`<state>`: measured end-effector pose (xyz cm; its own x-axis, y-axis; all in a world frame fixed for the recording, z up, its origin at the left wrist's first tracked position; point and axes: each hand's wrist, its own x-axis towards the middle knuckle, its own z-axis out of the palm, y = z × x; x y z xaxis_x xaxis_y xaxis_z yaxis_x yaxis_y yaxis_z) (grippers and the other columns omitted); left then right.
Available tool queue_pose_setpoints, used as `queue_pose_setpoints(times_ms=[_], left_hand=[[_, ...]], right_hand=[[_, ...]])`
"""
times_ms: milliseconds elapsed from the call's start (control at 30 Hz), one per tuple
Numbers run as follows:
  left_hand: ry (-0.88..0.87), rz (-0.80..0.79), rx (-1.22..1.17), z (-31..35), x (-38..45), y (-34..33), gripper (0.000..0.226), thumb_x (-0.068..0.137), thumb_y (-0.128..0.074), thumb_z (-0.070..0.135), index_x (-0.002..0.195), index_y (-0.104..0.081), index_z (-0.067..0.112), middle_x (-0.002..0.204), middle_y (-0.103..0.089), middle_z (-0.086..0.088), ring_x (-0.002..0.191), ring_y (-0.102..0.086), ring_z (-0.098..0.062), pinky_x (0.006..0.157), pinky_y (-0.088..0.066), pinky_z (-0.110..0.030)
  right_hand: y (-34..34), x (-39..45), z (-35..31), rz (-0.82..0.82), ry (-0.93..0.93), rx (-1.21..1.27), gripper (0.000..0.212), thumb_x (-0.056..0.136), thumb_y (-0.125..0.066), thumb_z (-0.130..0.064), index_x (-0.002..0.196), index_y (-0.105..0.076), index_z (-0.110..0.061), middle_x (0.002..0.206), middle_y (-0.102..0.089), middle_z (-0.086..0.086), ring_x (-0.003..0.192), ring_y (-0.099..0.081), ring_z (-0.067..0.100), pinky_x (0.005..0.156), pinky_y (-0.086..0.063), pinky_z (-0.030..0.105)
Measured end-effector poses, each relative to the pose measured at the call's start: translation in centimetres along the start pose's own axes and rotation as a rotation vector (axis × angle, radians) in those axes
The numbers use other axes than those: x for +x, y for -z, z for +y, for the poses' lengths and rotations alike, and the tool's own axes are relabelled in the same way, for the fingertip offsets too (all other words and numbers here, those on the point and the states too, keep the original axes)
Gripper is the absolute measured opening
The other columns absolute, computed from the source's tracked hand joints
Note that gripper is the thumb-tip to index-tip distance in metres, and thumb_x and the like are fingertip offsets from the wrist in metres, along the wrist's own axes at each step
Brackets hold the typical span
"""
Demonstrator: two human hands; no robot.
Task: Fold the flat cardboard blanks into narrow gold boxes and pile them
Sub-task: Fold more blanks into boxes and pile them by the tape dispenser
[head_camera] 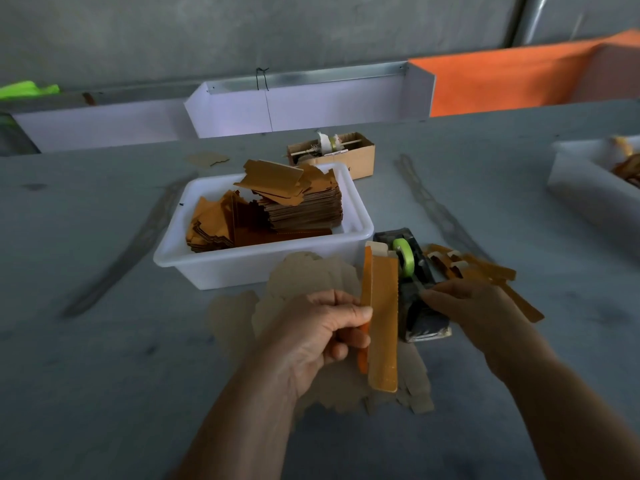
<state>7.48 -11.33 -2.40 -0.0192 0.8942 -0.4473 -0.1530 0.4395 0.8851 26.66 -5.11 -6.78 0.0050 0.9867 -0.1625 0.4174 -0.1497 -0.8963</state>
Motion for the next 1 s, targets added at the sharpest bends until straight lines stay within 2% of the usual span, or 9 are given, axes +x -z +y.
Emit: queue_pose_setpoints(times_ms=[100,200,367,433,500,600,733,900,1000], left_hand=[[0.005,-0.002,0.007,0.0,0.0,0.0,0.009,0.081,-0.067,0.001,0.076,-0.064,0.008,0.054,-0.063,0.001,0.042,-0.057,-0.005,0.036,-0.037,-0.014],[0.004,-0.004,0.008,0.0,-0.1,0.0,0.01,0.081,-0.067,0.001,0.075,-0.064,0.009,0.054,-0.063,0.002,0.044,-0.058,-0.005,0.036,-0.038,-0.013],[0.007,0.006,-0.005,0.0,-0.1,-0.1,0.011,0.081,-0.067,0.001,0.075,-0.064,0.01,0.056,-0.065,0.002,0.046,-0.061,-0.006,0.036,-0.038,-0.013],[0.01,0.008,-0.016,0.1,-0.1,-0.2,0.012,0.082,-0.067,0.001,0.075,-0.064,0.01,0.056,-0.065,0.001,0.046,-0.062,-0.007,0.036,-0.038,-0.013],[0.017,0.012,-0.03,0.1,0.0,-0.2,0.012,0.082,-0.067,0.0,0.075,-0.063,0.009,0.056,-0.066,0.0,0.047,-0.064,-0.009,0.035,-0.037,-0.012],[0.028,0.025,-0.038,0.1,0.0,-0.2,0.011,0.082,-0.067,0.0,0.077,-0.063,0.009,0.059,-0.068,-0.002,0.051,-0.066,-0.011,0.034,-0.036,-0.012],[0.056,0.028,-0.055,0.3,0.1,-0.2,0.009,0.082,-0.067,0.001,0.079,-0.064,0.009,0.064,-0.071,-0.005,0.055,-0.069,-0.013,0.033,-0.035,-0.012],[0.076,0.004,-0.072,0.5,0.3,-0.1,0.007,0.084,-0.065,0.001,0.082,-0.063,0.008,0.07,-0.073,-0.007,0.062,-0.072,-0.015,0.033,-0.033,-0.011],[0.084,-0.031,-0.094,0.6,0.3,0.0,0.01,0.086,-0.061,-0.001,0.079,-0.061,0.007,0.068,-0.072,-0.005,0.064,-0.073,-0.016,0.033,-0.034,-0.011]], right_hand=[[-0.3,0.1,-0.4,0.017,-0.01,0.0,0.013,0.082,-0.07,-0.02,0.069,-0.069,-0.022,0.067,-0.069,0.002,0.07,-0.067,0.02,0.067,-0.053,0.034],[-0.7,0.0,-0.6,0.047,0.008,0.004,0.014,0.084,-0.068,-0.017,0.071,-0.067,-0.023,0.07,-0.068,0.003,0.072,-0.066,0.021,0.063,-0.052,0.031],[-0.2,-1.2,-0.9,0.053,-0.024,0.325,0.011,0.086,-0.063,-0.015,0.077,-0.068,-0.019,0.066,-0.07,-0.001,0.068,-0.068,0.015,0.062,-0.048,0.025],[0.1,-1.7,-0.3,0.085,0.003,0.267,0.012,0.086,-0.064,-0.017,0.075,-0.069,-0.017,0.069,-0.068,0.002,0.07,-0.065,0.019,0.066,-0.05,0.03],[-0.1,-2.2,0.2,0.144,0.03,0.139,0.012,0.084,-0.066,-0.019,0.073,-0.069,-0.017,0.071,-0.066,0.001,0.068,-0.059,0.018,0.062,-0.045,0.031],[-0.7,-2.5,0.5,0.241,0.094,-0.04,0.015,0.084,-0.067,-0.02,0.069,-0.064,-0.02,0.105,-0.06,-0.006,0.093,-0.055,0.013,0.076,-0.043,0.028],[-1.2,-2.7,0.8,0.332,0.177,-0.223,0.014,0.085,-0.066,-0.018,0.072,-0.062,-0.017,0.12,-0.057,0.004,0.088,-0.051,0.01,0.062,-0.032,0.011],[-1.6,-2.9,1.4,0.328,0.175,-0.229,0.011,0.088,-0.062,-0.016,0.078,-0.066,-0.012,0.126,-0.056,0.006,0.092,-0.048,0.009,0.064,-0.031,0.01],[-2.0,-3.1,1.4,0.354,0.173,-0.194,0.012,0.088,-0.062,-0.015,0.077,-0.065,-0.013,0.126,-0.055,0.005,0.094,-0.049,0.01,0.07,-0.037,0.019]])
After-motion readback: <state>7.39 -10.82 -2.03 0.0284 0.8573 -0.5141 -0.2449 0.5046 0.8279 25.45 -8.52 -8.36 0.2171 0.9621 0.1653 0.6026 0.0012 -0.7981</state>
